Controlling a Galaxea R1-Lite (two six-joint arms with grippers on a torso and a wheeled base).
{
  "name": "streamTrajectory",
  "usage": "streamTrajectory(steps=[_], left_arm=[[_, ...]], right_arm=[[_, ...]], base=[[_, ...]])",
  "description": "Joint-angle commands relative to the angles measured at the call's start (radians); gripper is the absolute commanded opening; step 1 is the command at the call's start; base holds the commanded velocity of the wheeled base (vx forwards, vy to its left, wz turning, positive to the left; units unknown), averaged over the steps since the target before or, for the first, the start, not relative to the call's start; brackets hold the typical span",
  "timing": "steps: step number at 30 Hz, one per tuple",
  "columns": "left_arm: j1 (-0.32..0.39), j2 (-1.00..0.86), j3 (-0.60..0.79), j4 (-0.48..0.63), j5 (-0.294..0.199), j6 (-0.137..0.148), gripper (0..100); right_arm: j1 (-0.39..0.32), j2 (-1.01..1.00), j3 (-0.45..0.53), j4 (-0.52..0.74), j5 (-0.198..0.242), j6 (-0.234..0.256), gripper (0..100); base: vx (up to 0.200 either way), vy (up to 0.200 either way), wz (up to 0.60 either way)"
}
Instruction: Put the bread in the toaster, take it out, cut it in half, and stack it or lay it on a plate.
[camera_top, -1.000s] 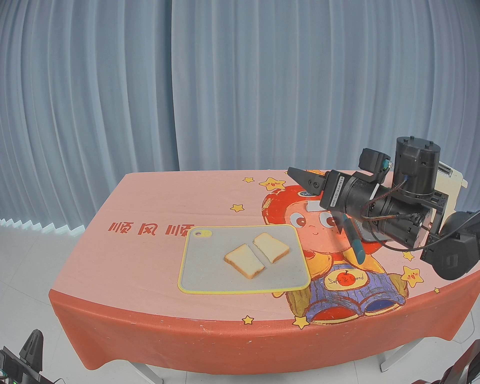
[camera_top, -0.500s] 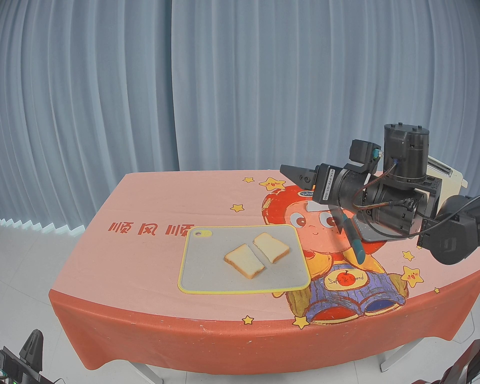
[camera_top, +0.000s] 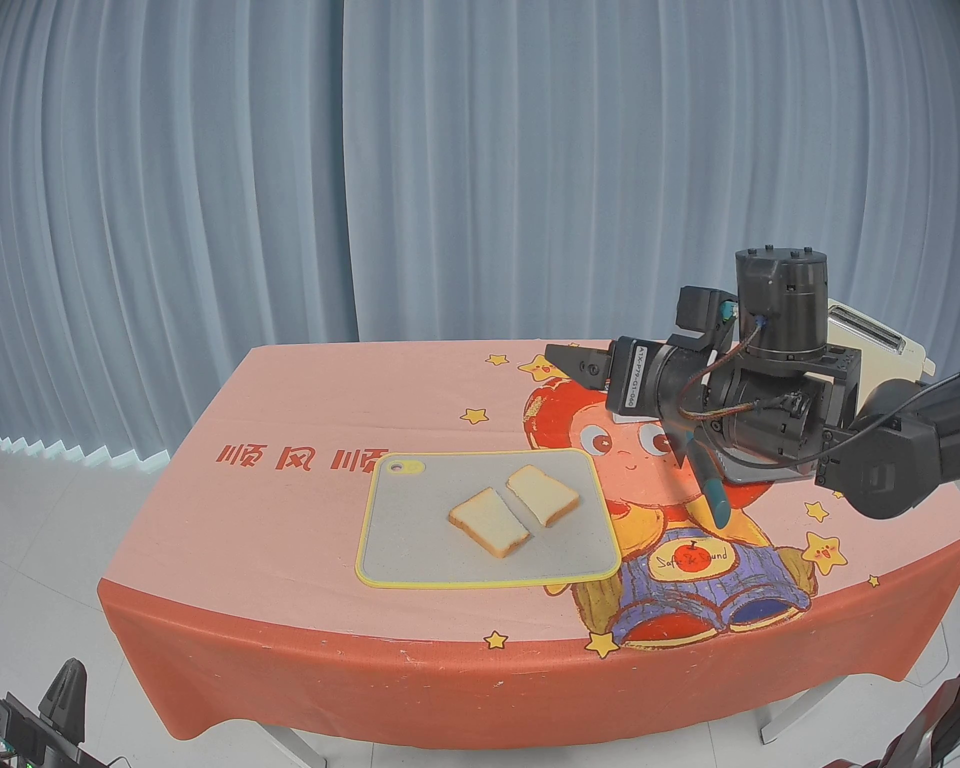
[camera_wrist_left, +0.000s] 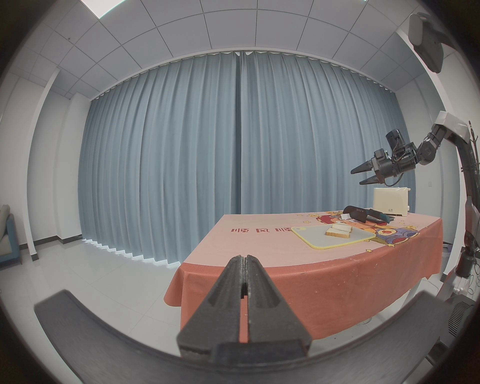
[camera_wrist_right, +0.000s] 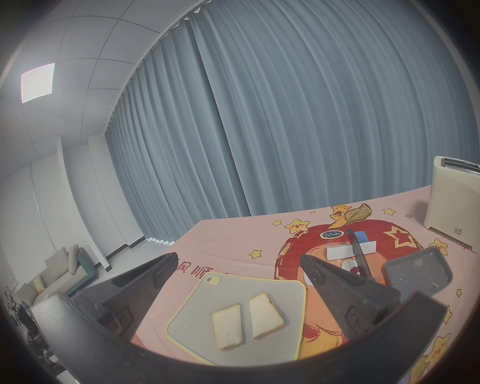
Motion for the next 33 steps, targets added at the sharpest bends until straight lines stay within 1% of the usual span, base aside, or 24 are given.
streamTrajectory(steps=[1, 4, 6, 8, 9, 12, 16, 18, 19, 20, 21, 24, 26, 33], left_arm=[[0.0, 0.002, 0.018, 0.0, 0.0, 0.0, 0], [0.0, 0.002, 0.018, 0.0, 0.0, 0.0, 0], [0.0, 0.002, 0.018, 0.0, 0.0, 0.0, 0], [0.0, 0.0, 0.018, 0.0, 0.0, 0.0, 0], [0.0, 0.002, 0.018, 0.0, 0.0, 0.0, 0], [0.0, 0.002, 0.018, 0.0, 0.0, 0.0, 0], [0.0, 0.002, 0.018, 0.0, 0.0, 0.0, 0], [0.0, 0.002, 0.018, 0.0, 0.0, 0.0, 0], [0.0, 0.002, 0.018, 0.0, 0.0, 0.0, 0], [0.0, 0.002, 0.018, 0.0, 0.0, 0.0, 0], [0.0, 0.002, 0.018, 0.0, 0.0, 0.0, 0], [0.0, 0.002, 0.018, 0.0, 0.0, 0.0, 0], [0.0, 0.0, 0.018, 0.0, 0.0, 0.0, 0], [0.0, 0.002, 0.018, 0.0, 0.0, 0.0, 0]], right_arm=[[0.005, 0.033, -0.021, 0.003, -0.012, 0.0, 100], [0.014, 0.046, -0.027, 0.006, -0.012, -0.002, 100], [0.017, 0.068, -0.039, 0.049, -0.012, -0.029, 100], [0.022, 0.074, -0.045, 0.065, -0.012, -0.035, 100], [0.028, 0.092, -0.065, 0.099, -0.021, -0.04, 100], [0.028, 0.109, -0.111, 0.147, -0.043, -0.042, 100], [0.022, 0.151, -0.164, 0.269, -0.05, -0.043, 100], [0.014, 0.164, -0.174, 0.296, -0.053, -0.051, 100], [0.01, 0.171, -0.176, 0.305, -0.052, -0.065, 100], [0.01, 0.171, -0.176, 0.306, -0.052, -0.068, 100], [-0.013, 0.191, -0.176, 0.306, -0.052, -0.108, 100], [-0.035, 0.24, -0.173, 0.297, -0.052, -0.161, 100], [-0.04, 0.252, -0.174, 0.297, -0.052, -0.172, 100], [-0.052, 0.283, -0.176, 0.309, -0.049, -0.178, 100]], base=[[0.0, 0.0, 0.0], [0.0, 0.0, 0.0], [0.0, 0.0, 0.0], [0.0, 0.0, 0.0], [0.0, 0.0, 0.0], [0.0, 0.0, 0.0], [0.0, 0.0, 0.0], [0.0, 0.0, 0.0], [0.0, 0.0, 0.0], [0.0, 0.0, 0.0], [0.0, 0.0, 0.0], [0.0, 0.0, 0.0], [0.0, 0.0, 0.0], [0.0, 0.0, 0.0]])
